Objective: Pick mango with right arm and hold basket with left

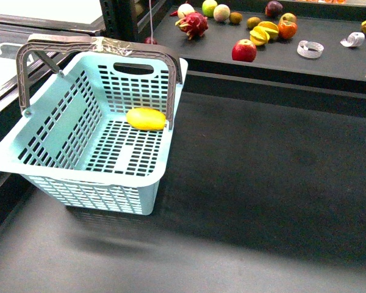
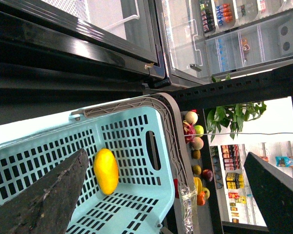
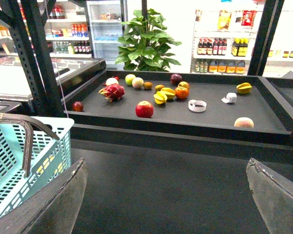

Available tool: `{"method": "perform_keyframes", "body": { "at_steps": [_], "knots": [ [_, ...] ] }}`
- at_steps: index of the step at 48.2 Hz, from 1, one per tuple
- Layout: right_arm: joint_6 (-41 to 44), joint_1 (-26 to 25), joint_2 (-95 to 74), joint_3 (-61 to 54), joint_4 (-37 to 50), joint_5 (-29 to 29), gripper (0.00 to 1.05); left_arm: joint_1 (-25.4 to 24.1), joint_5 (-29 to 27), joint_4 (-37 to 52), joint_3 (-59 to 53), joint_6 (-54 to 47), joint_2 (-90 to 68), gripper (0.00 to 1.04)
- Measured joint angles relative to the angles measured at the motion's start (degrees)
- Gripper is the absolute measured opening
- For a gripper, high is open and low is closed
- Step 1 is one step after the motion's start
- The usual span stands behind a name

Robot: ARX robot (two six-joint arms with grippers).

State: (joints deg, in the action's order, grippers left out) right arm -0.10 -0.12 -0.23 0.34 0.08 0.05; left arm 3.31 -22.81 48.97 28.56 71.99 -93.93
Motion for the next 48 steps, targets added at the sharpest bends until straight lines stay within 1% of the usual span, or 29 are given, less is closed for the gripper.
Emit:
{"method": "perform_keyframes", "body": {
  "at_steps": [3, 4, 7, 9, 10, 11, 13, 15, 17, 18, 21, 23, 26, 37, 48],
  "knots": [
    [0.0, 0.0, 0.0, 0.0, 0.0, 0.0, 0.97, 0.0, 0.0, 0.0, 0.0, 0.0, 0.1, 0.96],
    [0.0, 0.0, 0.0, 0.0, 0.0, 0.0, 0.97, -0.2, 1.4, 0.8, -0.2, -1.2, -0.1, 0.96],
    [0.0, 0.0, 0.0, 0.0, 0.0, 0.0, 0.97, -2.0, 12.2, 11.7, -3.1, -12.9, -1.4, 0.85],
    [0.0, 0.0, 0.0, 0.0, 0.0, 0.0, 0.97, -2.7, 18.1, 18.0, -5.7, -24.2, -1.6, 0.78],
    [0.0, 0.0, 0.0, 0.0, 0.0, 0.0, 0.97, -2.9, 19.8, 20.4, -6.8, -28.1, -1.3, 0.74],
    [0.0, 0.0, 0.0, 0.0, 0.0, 0.0, 0.97, -3.0, 21.1, 22.1, -7.8, -34.4, -0.7, 0.71],
    [0.0, 0.0, 0.0, 0.0, 0.0, 0.0, 0.97, -3.1, 22.3, 23.4, -9.5, -43.8, 1.0, 0.64],
    [0.0, 0.0, 0.0, 0.0, 0.0, 0.0, 0.97, -3.1, 22.7, 23.5, -11.8, -54.5, 4.2, 0.53],
    [0.0, 0.0, 0.0, 0.0, 0.0, 0.0, 0.97, -3.1, 22.8, 23.0, -14.0, -61.8, 7.1, 0.42],
    [0.0, 0.0, 0.0, 0.0, 0.0, 0.0, 0.97, -3.1, 22.8, 22.6, -14.6, -63.4, 8.0, 0.38],
    [0.0, 0.0, 0.0, 0.0, 0.0, 0.0, 0.97, -3.1, 22.9, 16.9, -16.3, -68.0, 14.1, 0.22],
    [0.0, 0.0, 0.0, 0.0, 0.0, 0.0, 0.97, -3.1, 22.9, 15.3, -17.7, -69.3, 17.9, 0.11],
    [0.0, 0.0, 0.0, 0.0, 0.0, 0.0, 0.97, -3.1, 22.8, 14.1, -19.2, -70.0, 21.1, 0.01],
    [0.0, 0.0, 0.0, 0.0, 0.0, 0.0, 0.97, -3.2, 22.8, 5.1, -24.7, -71.0, 35.3, 0.02],
    [0.0, 0.0, 0.0, 0.0, 0.0, 0.0, 0.97, -3.2, 22.8, -3.4, -26.9, -71.2, 46.0, 0.02]
  ]
}}
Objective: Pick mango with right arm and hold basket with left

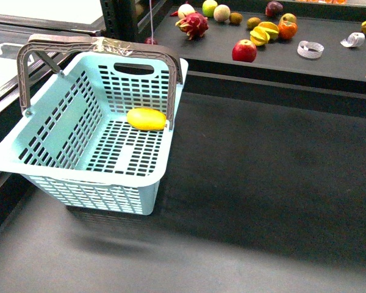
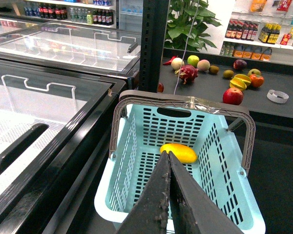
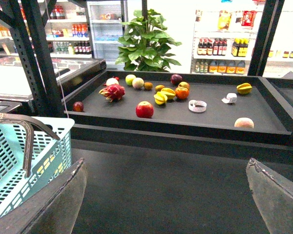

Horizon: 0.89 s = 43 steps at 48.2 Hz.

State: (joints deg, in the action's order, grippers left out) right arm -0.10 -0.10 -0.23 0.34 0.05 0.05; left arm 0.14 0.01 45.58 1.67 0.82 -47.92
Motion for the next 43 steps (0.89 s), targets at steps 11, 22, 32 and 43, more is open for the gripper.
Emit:
{"method": "perform_keyframes", "body": {
  "at_steps": [11, 22, 32, 43],
  "knots": [
    [0.0, 0.0, 0.0, 0.0, 0.0, 0.0, 0.97, 0.0, 0.0, -8.6, -0.4, -0.2, 10.0, 0.02],
    [0.0, 0.0, 0.0, 0.0, 0.0, 0.0, 0.97, 0.0, 0.0, -16.4, -0.5, -0.2, 18.4, 0.02],
    [0.0, 0.0, 0.0, 0.0, 0.0, 0.0, 0.97, 0.0, 0.0, -22.8, -0.5, -0.3, 25.2, 0.02],
    [0.0, 0.0, 0.0, 0.0, 0.0, 0.0, 0.97, 0.0, 0.0, -29.0, -0.5, -0.3, 31.6, 0.02]
  ]
}}
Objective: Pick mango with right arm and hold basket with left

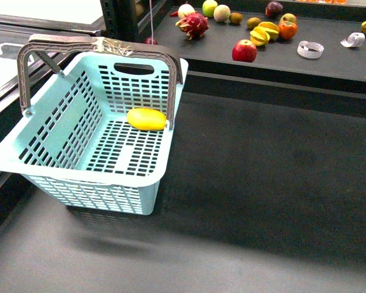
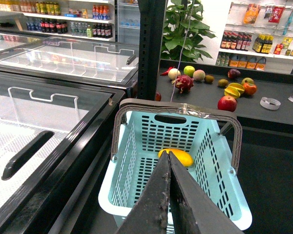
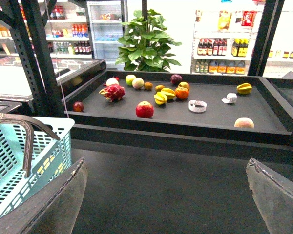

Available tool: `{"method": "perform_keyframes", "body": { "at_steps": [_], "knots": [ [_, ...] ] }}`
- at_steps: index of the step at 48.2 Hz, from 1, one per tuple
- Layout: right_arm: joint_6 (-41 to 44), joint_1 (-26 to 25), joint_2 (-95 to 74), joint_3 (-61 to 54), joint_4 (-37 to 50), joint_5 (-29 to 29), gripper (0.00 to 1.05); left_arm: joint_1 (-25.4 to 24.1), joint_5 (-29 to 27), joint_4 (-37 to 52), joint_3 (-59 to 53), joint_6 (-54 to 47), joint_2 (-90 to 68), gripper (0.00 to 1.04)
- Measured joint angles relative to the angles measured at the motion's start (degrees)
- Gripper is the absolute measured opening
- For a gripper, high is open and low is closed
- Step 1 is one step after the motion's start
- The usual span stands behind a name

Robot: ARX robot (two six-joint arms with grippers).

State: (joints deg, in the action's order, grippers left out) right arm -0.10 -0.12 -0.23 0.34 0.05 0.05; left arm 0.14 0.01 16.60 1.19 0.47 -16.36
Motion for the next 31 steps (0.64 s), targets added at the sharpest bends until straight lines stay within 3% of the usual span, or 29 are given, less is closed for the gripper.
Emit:
{"method": "perform_keyframes", "body": {
  "at_steps": [19, 23, 31],
  "knots": [
    [0.0, 0.0, 0.0, 0.0, 0.0, 0.0, 0.97, 0.0, 0.0, -6.3, 0.0, 0.0, 6.3, 0.02],
    [0.0, 0.0, 0.0, 0.0, 0.0, 0.0, 0.97, 0.0, 0.0, -15.7, 0.0, 0.0, 14.0, 0.02],
    [0.0, 0.0, 0.0, 0.0, 0.0, 0.0, 0.97, 0.0, 0.0, -16.5, 0.0, 0.0, 16.0, 0.02]
  ]
}}
